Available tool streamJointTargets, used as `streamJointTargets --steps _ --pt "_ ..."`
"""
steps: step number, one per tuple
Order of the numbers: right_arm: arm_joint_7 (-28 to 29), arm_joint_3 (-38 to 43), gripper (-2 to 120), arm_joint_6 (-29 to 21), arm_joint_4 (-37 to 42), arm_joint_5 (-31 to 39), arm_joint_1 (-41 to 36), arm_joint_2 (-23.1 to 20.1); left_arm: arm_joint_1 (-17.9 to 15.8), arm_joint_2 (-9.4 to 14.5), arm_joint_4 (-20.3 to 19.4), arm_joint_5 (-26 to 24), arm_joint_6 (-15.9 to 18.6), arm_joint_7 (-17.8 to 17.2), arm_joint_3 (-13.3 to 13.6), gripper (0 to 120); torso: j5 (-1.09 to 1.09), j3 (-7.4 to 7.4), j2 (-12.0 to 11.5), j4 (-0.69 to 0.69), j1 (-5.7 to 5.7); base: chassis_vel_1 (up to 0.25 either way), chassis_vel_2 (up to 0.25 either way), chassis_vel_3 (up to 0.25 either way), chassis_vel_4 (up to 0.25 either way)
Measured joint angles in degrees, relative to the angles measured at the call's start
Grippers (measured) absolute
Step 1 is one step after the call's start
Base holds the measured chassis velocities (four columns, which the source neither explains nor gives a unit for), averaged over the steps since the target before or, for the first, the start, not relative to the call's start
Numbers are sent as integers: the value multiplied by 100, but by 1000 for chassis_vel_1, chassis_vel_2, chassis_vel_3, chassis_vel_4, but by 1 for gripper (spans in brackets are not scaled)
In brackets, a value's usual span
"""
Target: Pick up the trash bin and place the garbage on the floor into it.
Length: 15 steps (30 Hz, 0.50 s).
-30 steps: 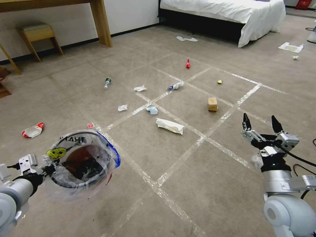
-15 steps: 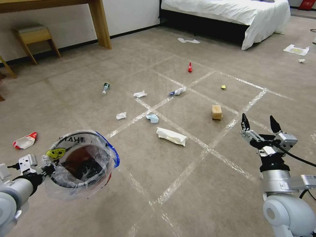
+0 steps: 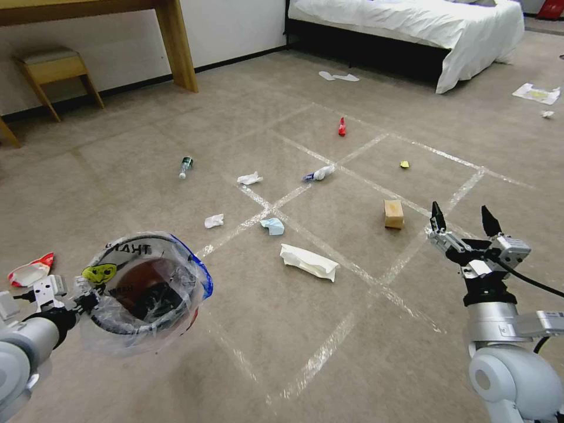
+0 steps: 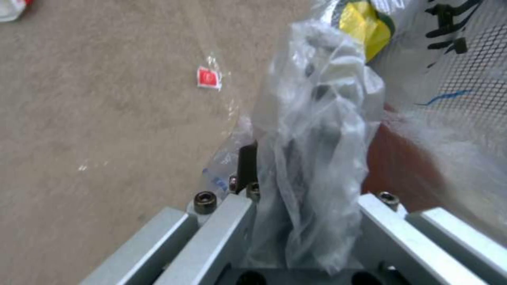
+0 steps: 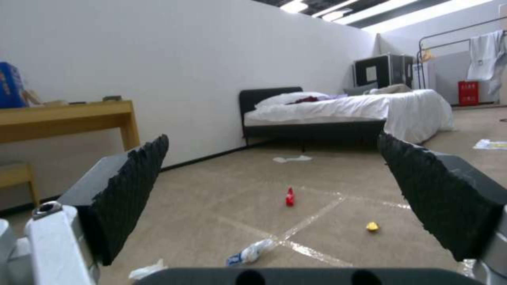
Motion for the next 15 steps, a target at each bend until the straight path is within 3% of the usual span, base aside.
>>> streamJointTargets --steps 9,15 --pt "51 -67 100 -25 -37 27 49 3 -43 46 58 -10 0 -8 8 1 -1 1 0 0 0 -122 136 133 -128" --pt "87 -129 100 -94 -39 36 63 28 -63 32 69 -19 0 -13 24 1 -1 0 0 -1 0 -55 40 42 -58"
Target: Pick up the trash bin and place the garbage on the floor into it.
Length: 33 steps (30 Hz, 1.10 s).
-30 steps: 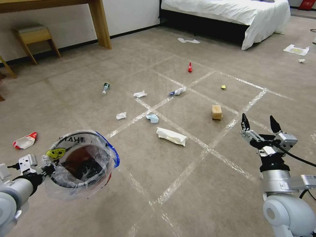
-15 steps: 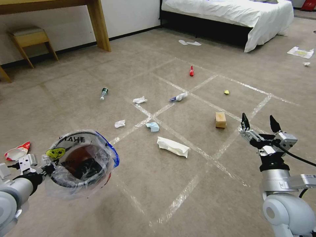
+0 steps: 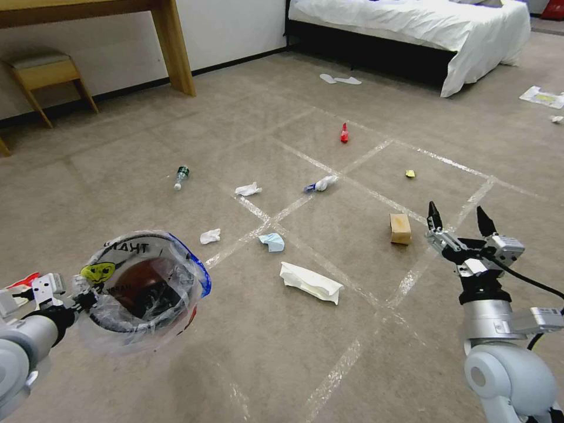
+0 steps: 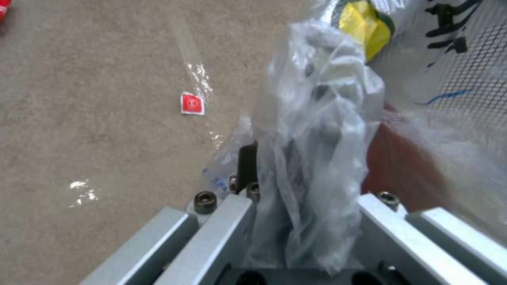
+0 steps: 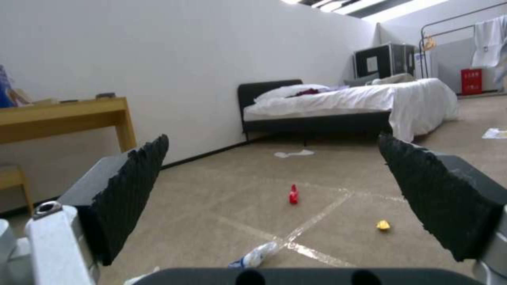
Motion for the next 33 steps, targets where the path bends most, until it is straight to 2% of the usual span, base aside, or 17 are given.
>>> streamJointTargets --steps 18,24,33 --pt "-101 60 100 -6 14 -17 -12 24 -9 -10 19 5 1 -1 -8 1 0 -1 0 1 -1 0 0 0 0" --pt "-107 94 100 -5 36 -19 -26 3 -5 -48 -11 18 1 1 -9 1 0 -1 0 0 -1 -84 75 84 -75" --pt "92 -60 100 -128 -5 -246 121 -157 17 -222 -30 181 1 46 33 1 0 0 0 1 0 -67 71 65 -71"
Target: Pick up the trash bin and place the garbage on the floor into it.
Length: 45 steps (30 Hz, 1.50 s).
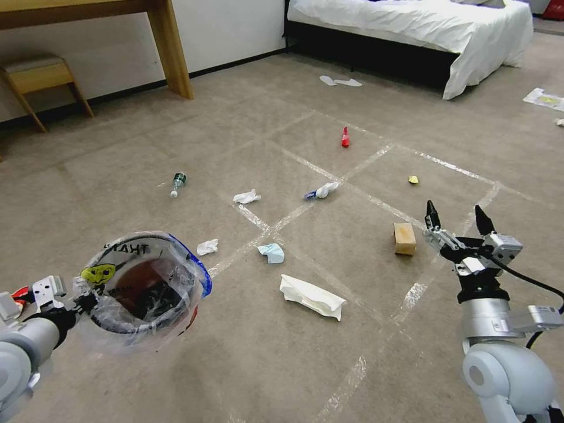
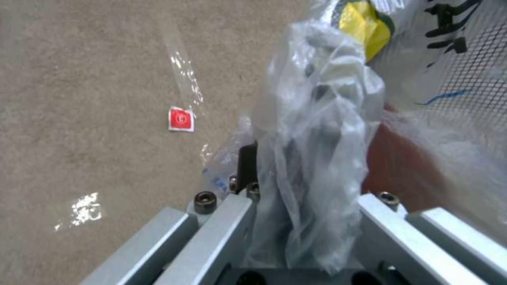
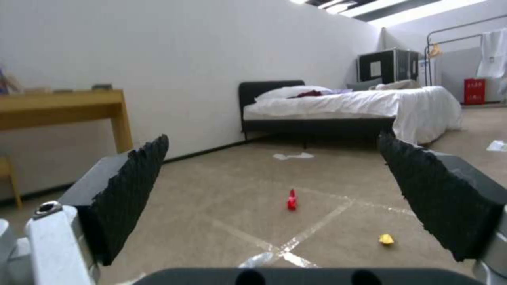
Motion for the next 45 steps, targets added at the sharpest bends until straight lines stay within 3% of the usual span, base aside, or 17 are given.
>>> streamJointTargets --steps 7,9,11,12,18,19,20,22,23,24,25,28,31,35,37,40,45 --pt "14 -90 100 -250 -77 -158 26 -334 -30 -68 19 61 0 2 62 1 1 -1 0 0 0 0 0 0 0" --pt "97 -168 100 -817 -74 -210 -2 -838 -18 -92 19 87 0 13 70 1 0 -1 0 -1 0 0 0 0 0" --pt "133 -203 100 -1067 -60 -206 -12 -1024 -6 -98 19 102 0 23 69 1 0 0 0 0 0 0 0 0 0" --pt "214 -317 100 -1501 -35 -197 -23 -1347 9 -110 17 122 0 40 67 1 -1 0 0 -1 0 0 0 0 0" --pt "318 -500 100 -1999 -2 -185 -23 -1620 18 -127 10 130 -1 55 59 1 1 0 0 0 0 0 0 0 0" --pt "501 -782 100 -2702 100 8 0 -1868 10 -151 5 151 0 67 58 1 0 -1 0 0 0 0 0 0 0" --pt "501 -782 100 -2702 100 8 0 -1868 10 -151 5 151 0 67 58 1 0 -1 0 0 0 0 0 0 0" --pt "923 -1256 100 -3764 201 476 126 -2147 -25 -182 16 191 0 86 70 1 1 -1 0 -2 0 0 0 0 0" --pt "923 -1256 100 -3764 201 476 126 -2147 -25 -182 16 191 0 86 70 1 1 -1 0 -2 0 0 0 0 0" --pt "1205 -1688 100 -4348 132 918 325 -2313 -34 -207 32 230 -1 117 80 1 -2 -1 1 0 0 0 0 0 0" --pt "1351 -2006 100 -4586 25 1186 520 -2443 -40 -232 37 261 0 131 85 1 2 0 0 -2 0 0 0 0 0" --pt "1451 -2320 100 -4668 -91 1396 747 -2565 -44 -259 37 288 -1 137 85 1 1 -1 1 0 0 0 0 0 0" --pt "1442 -4200 100 -4707 -1184 2020 2422 -2975 7 -366 -3 364 -1 148 34 1 0 0 1 0 0 0 0 0 0" --pt "1421 -4866 100 -4694 -1499 2149 2942 -3007 24 -371 -9 377 -1 148 -8 1 0 0 0 1 0 0 0 0 0" --pt "1371 -5799 100 -4672 -1904 2280 3754 -3032 15 -394 12 403 -1 158 -32 1 -3 0 0 0 0 0 0 0 0" --pt "1356 -6151 100 -4667 -2058 2295 4069 -3008 9 -416 14 409 -1 168 -49 1 -2 0 0 0 0 0 0 0 0" --pt "1247 -7271 100 -4631 -2677 2234 5026 -2764 -33 -479 33 414 -1 175 -136 1 -1 0 0 1 0 0 0 0 0"
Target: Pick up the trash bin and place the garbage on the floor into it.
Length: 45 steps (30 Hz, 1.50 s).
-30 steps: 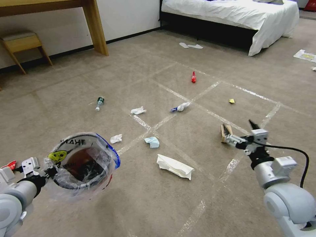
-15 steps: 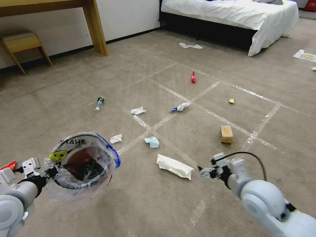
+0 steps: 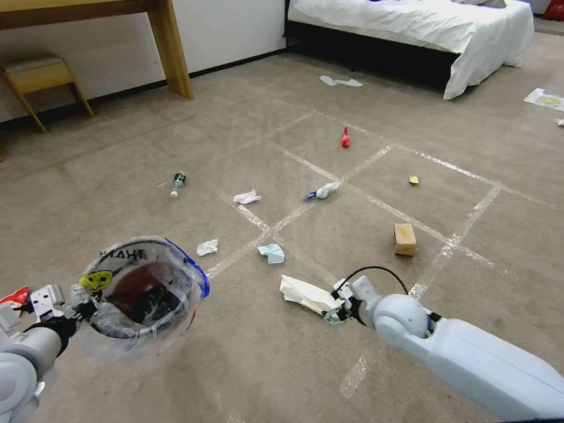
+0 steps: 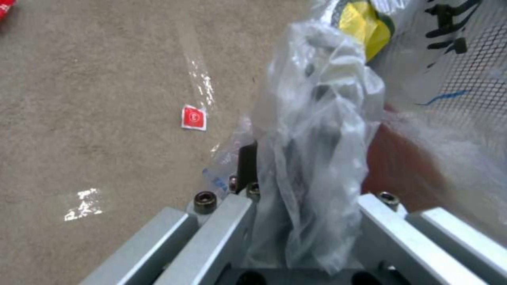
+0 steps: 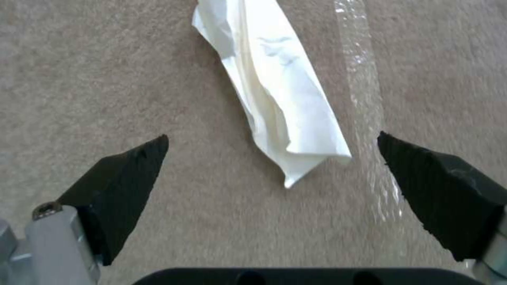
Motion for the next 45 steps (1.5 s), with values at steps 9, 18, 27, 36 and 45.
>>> streamJointTargets --steps 9,18,27,36,45 --pt "-180 -1199 100 309 -1050 -307 771 505 0 -53 2 -17 0 5 -102 1 1 0 0 -1 0 0 0 0 0" --pt "-615 -1529 100 889 -2200 -1061 957 1048 123 -165 -136 -24 0 7 -230 1 1 0 0 -1 0 0 0 0 0" --pt "-1139 -1486 100 1523 -3367 -1638 1014 1652 259 -284 -302 2 0 -6 -309 1 0 0 0 -1 0 0 0 0 0" --pt "-1103 -1554 100 1705 -3724 -1708 996 2091 282 -289 -335 -16 0 1 -378 1 0 0 0 -1 0 0 0 0 0" --pt "-1088 -1564 100 1913 -4175 -1882 1032 2412 283 -305 -315 -1 0 41 -368 1 0 0 0 -1 0 0 0 0 0"
